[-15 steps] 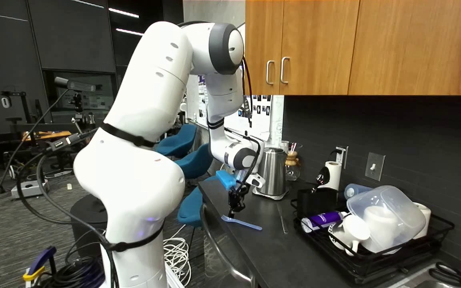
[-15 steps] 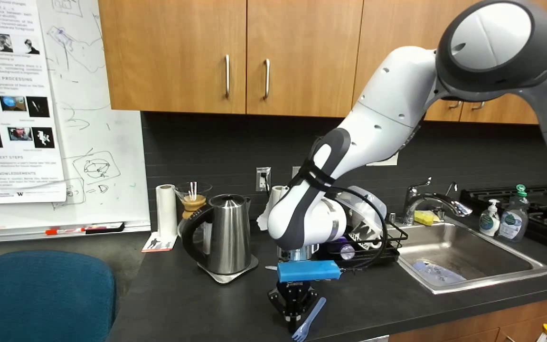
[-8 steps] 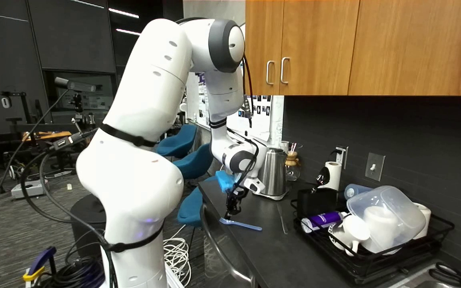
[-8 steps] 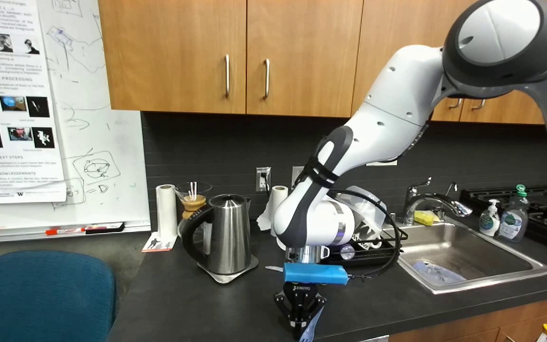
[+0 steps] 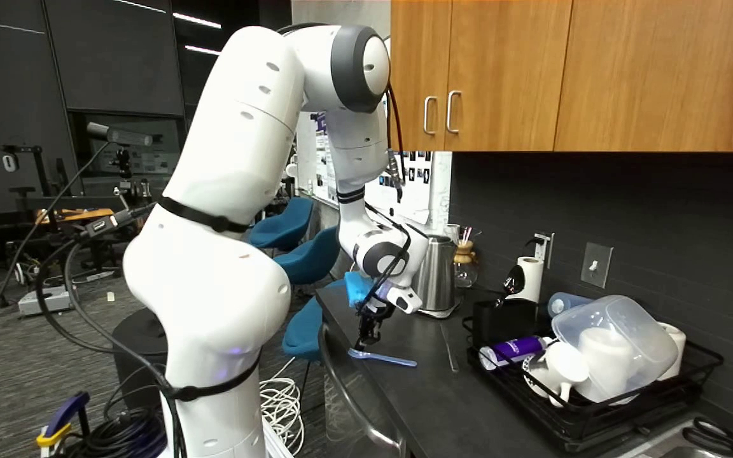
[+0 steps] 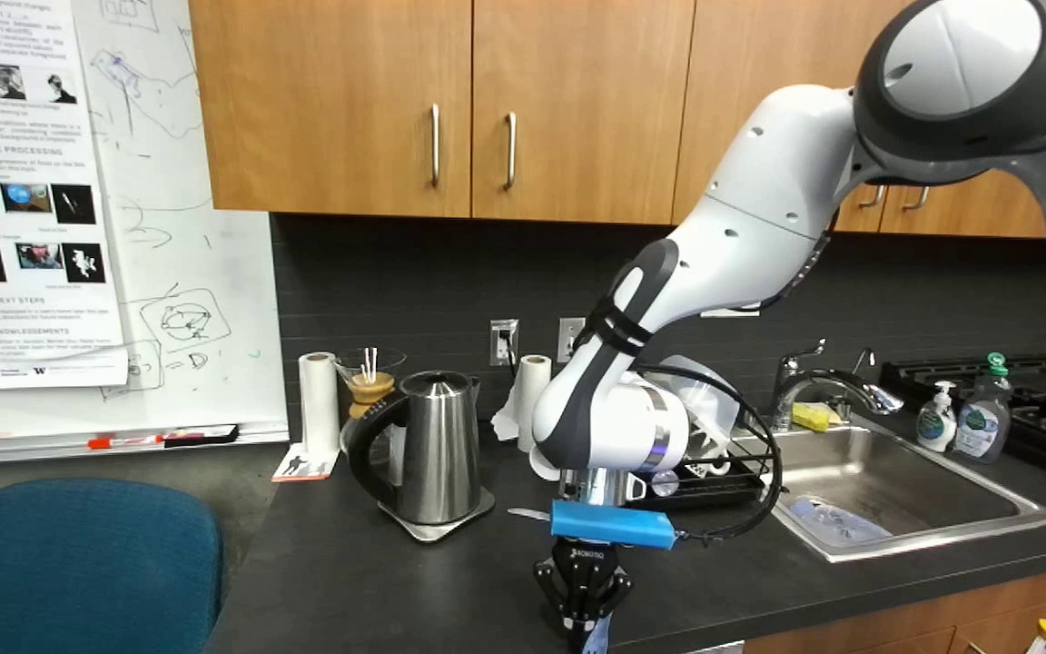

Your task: Push the blue fork off the counter

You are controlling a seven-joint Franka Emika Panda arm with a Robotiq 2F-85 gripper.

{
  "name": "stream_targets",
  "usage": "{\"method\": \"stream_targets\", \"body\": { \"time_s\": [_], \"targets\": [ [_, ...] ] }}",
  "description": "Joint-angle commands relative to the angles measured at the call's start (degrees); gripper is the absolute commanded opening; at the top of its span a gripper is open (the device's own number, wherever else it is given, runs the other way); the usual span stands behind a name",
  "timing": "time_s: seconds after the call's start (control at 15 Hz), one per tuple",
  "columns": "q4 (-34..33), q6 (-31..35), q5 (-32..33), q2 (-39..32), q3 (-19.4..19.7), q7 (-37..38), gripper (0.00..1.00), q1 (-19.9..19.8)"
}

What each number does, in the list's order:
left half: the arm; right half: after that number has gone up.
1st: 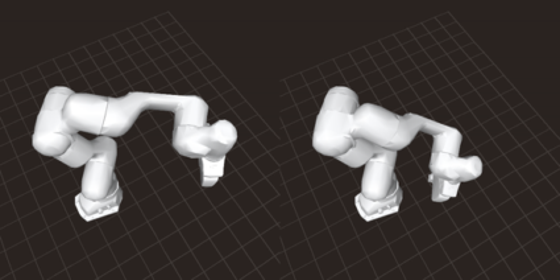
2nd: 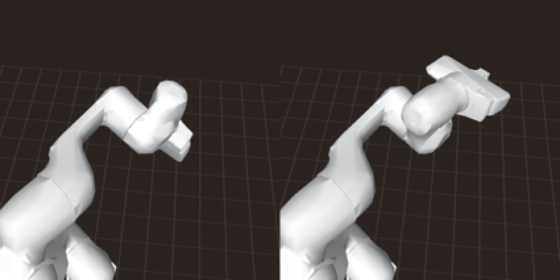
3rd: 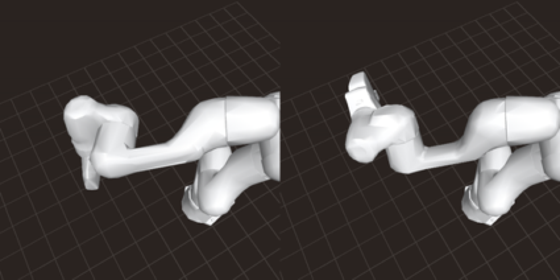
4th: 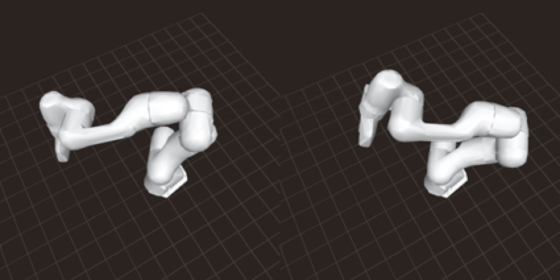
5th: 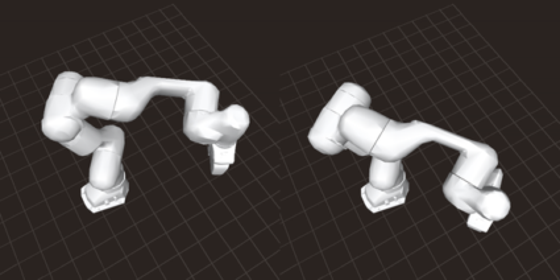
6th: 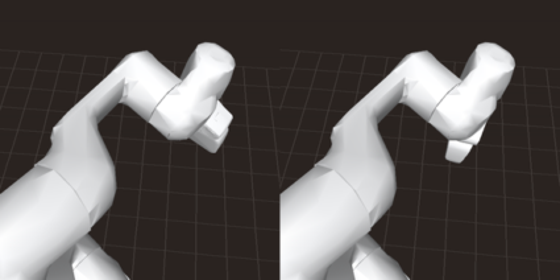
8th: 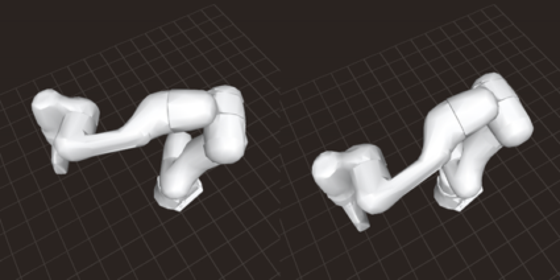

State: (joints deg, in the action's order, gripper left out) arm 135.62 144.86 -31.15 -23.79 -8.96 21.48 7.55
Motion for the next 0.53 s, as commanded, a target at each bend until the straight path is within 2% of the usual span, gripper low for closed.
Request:
{"method": "stream_targets", "body": {
  "time_s": [0.0, 0.27, 0.47],
  "targets": [
    [5.3, 2.4, -2.3, -2.3, 0.5, -1.7, 0.0, -1.2],
    [7.6, 2.2, -4.3, -1.2, 1.5, -1.8, 0.0, -2.0],
    [9.6, 2.9, -4.1, -3.8, 2.6, -2.3, 0.0, -2.5]
  ]
}}
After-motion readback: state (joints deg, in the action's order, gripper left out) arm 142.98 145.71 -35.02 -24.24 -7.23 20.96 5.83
